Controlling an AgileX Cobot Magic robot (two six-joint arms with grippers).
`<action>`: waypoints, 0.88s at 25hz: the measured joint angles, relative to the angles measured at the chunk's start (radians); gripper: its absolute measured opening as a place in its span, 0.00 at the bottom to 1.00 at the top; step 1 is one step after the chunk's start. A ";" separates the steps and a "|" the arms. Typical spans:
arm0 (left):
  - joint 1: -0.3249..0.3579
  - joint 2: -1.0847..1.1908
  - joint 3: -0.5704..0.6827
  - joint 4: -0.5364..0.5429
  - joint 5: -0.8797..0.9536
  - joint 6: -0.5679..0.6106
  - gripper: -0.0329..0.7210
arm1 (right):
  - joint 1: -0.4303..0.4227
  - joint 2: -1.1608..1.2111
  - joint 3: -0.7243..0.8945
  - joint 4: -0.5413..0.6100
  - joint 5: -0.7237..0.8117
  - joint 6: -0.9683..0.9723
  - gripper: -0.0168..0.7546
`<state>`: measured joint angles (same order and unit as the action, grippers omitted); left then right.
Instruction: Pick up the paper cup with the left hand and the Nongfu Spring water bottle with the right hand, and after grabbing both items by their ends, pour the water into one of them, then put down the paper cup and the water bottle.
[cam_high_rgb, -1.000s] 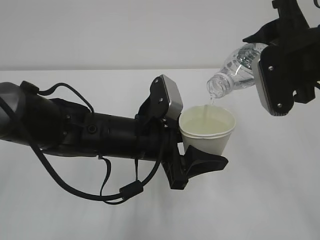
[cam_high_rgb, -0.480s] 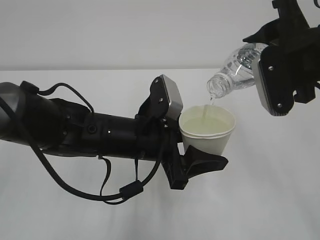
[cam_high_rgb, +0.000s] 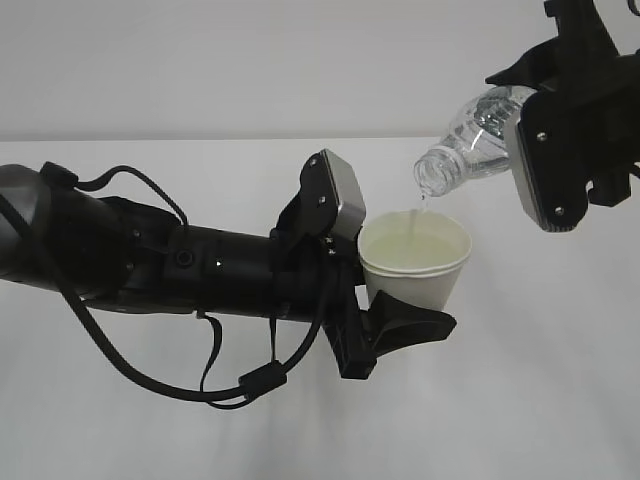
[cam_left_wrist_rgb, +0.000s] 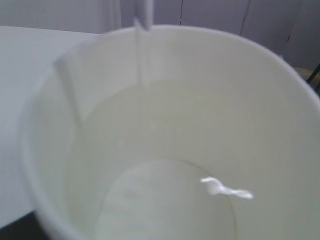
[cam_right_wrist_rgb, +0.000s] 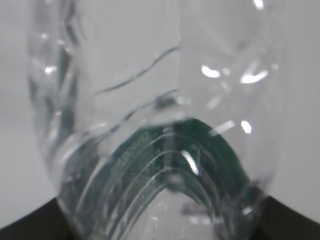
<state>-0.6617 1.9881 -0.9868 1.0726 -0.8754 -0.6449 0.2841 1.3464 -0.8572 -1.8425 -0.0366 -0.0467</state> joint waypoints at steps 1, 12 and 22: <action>0.000 0.000 0.000 0.000 0.000 0.000 0.66 | 0.000 0.000 0.000 0.000 0.000 0.000 0.58; 0.000 0.000 0.000 0.000 0.000 0.000 0.66 | 0.000 0.000 0.000 0.000 0.000 0.000 0.58; 0.000 0.000 0.000 0.000 0.004 0.000 0.66 | 0.000 0.000 0.000 0.000 0.000 0.000 0.58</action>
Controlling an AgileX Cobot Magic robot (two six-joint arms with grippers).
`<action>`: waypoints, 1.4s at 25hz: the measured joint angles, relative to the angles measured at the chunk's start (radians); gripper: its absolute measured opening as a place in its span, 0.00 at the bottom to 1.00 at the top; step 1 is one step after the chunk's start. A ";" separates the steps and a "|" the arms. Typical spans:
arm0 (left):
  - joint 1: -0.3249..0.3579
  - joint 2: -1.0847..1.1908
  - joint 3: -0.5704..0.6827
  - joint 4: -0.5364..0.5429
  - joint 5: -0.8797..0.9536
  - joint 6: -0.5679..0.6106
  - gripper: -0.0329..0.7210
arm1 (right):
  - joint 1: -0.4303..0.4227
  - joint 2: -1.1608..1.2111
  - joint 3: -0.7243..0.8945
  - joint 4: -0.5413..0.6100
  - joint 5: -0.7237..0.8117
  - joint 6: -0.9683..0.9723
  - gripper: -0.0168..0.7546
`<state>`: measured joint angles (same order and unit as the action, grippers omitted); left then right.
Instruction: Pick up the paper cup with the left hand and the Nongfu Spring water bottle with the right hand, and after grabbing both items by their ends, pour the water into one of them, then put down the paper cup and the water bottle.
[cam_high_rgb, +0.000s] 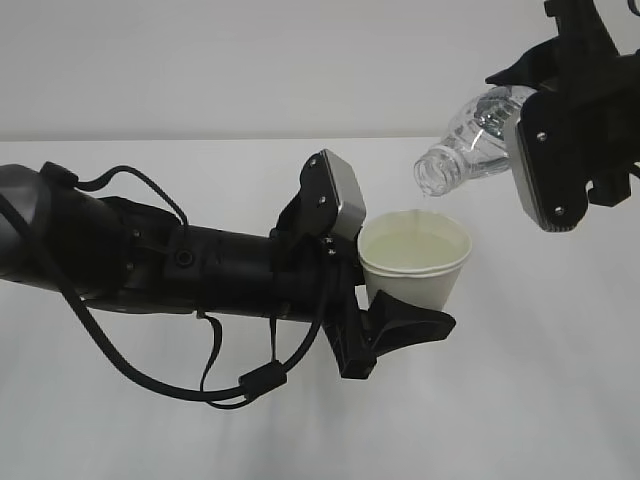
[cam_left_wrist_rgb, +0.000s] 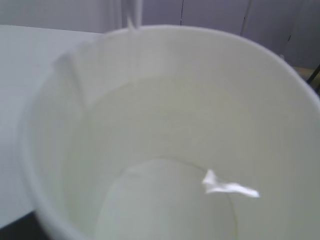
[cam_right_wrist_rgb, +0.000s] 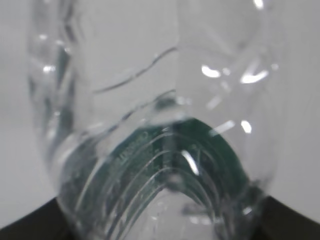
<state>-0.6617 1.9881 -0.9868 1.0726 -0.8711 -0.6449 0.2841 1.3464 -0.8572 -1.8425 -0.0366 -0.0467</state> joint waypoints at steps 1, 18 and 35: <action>0.000 0.000 0.000 0.000 0.000 0.000 0.66 | 0.000 0.000 0.000 0.000 0.000 0.000 0.58; 0.000 0.000 0.000 -0.018 0.002 0.000 0.66 | 0.000 0.000 0.000 0.000 -0.032 0.067 0.58; 0.000 0.000 0.000 -0.025 0.026 0.000 0.66 | 0.001 0.000 0.000 0.000 -0.044 0.186 0.58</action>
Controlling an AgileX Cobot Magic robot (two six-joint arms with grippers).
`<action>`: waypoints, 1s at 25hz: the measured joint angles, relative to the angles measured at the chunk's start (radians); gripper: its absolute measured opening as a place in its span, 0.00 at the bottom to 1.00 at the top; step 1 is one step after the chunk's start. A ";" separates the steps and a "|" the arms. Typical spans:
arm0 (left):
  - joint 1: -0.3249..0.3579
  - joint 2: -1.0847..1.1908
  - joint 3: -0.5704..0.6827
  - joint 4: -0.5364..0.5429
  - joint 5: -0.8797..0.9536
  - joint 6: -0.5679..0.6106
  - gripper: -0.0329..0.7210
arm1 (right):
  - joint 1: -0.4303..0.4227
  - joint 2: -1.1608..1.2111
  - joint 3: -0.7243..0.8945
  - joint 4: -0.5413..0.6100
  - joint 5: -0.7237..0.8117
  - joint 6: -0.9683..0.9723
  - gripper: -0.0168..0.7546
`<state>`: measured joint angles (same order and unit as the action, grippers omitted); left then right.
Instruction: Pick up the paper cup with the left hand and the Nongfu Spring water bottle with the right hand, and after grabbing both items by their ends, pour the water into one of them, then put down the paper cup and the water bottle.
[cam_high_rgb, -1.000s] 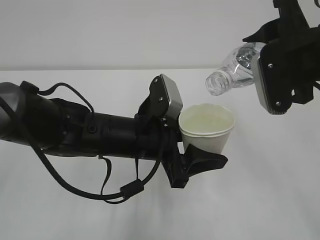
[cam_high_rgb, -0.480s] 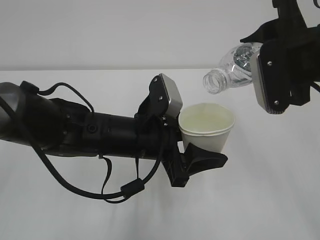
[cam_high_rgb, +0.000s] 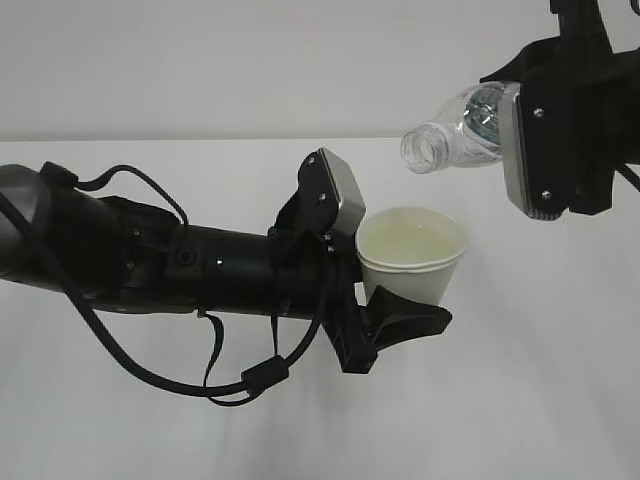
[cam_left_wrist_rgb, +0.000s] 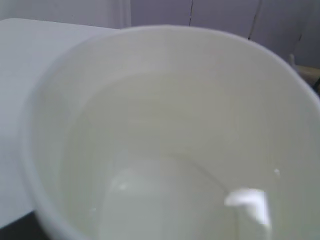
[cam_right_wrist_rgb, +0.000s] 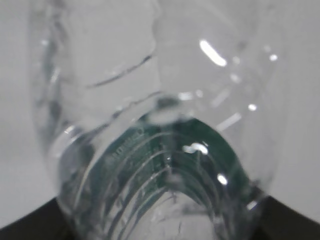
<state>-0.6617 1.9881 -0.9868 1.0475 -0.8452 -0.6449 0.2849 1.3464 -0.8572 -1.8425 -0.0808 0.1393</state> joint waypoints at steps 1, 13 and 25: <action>0.000 0.000 0.000 0.000 0.002 0.000 0.66 | 0.000 0.000 0.000 0.000 -0.001 0.015 0.58; 0.000 0.000 0.000 -0.004 0.003 0.000 0.66 | 0.002 0.000 0.000 0.000 -0.004 0.226 0.58; 0.000 0.000 0.000 -0.004 0.003 0.000 0.66 | 0.002 0.000 0.000 0.000 -0.004 0.504 0.58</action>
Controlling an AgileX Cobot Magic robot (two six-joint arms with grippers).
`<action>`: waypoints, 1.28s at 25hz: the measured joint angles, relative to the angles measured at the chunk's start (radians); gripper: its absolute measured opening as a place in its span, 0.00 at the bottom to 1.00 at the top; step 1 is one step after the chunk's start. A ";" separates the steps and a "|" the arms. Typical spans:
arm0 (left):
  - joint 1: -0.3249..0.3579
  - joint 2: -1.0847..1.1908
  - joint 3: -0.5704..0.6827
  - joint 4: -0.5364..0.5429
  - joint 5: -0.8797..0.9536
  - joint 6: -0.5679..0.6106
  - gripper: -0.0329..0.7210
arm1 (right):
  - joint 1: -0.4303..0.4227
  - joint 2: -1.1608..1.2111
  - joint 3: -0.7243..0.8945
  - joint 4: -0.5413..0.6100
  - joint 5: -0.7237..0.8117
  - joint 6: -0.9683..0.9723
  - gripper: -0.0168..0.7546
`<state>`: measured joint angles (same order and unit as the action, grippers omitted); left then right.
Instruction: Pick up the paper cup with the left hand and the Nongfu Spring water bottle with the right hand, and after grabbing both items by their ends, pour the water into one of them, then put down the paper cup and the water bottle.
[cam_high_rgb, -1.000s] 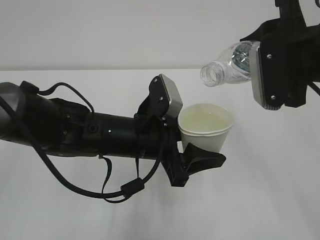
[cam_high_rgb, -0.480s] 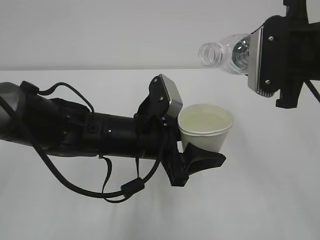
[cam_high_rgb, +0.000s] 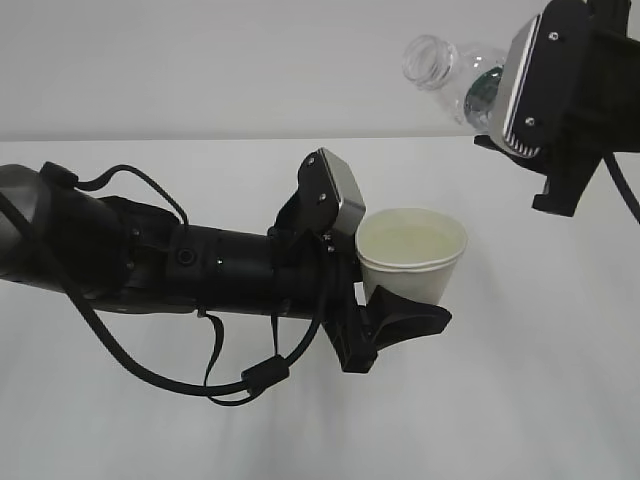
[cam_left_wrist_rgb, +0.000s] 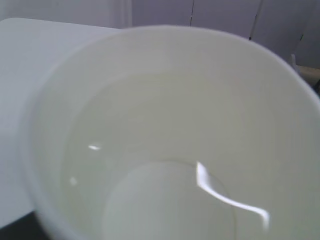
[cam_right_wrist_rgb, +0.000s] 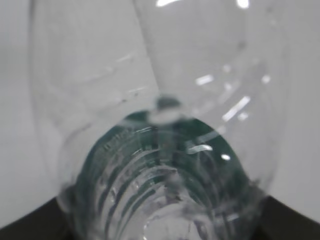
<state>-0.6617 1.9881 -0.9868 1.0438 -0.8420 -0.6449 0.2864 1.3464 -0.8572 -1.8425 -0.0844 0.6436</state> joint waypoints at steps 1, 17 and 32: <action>0.000 0.000 0.000 0.000 0.000 0.000 0.66 | 0.000 0.000 0.000 0.000 0.000 0.029 0.58; 0.000 0.000 0.000 0.000 0.000 0.000 0.66 | 0.000 0.000 0.000 0.000 0.040 0.536 0.58; 0.000 0.000 0.000 -0.002 0.000 0.002 0.65 | 0.000 0.033 0.000 0.009 0.112 0.773 0.58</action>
<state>-0.6617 1.9881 -0.9868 1.0416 -0.8420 -0.6432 0.2864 1.3796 -0.8572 -1.8331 0.0281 1.4162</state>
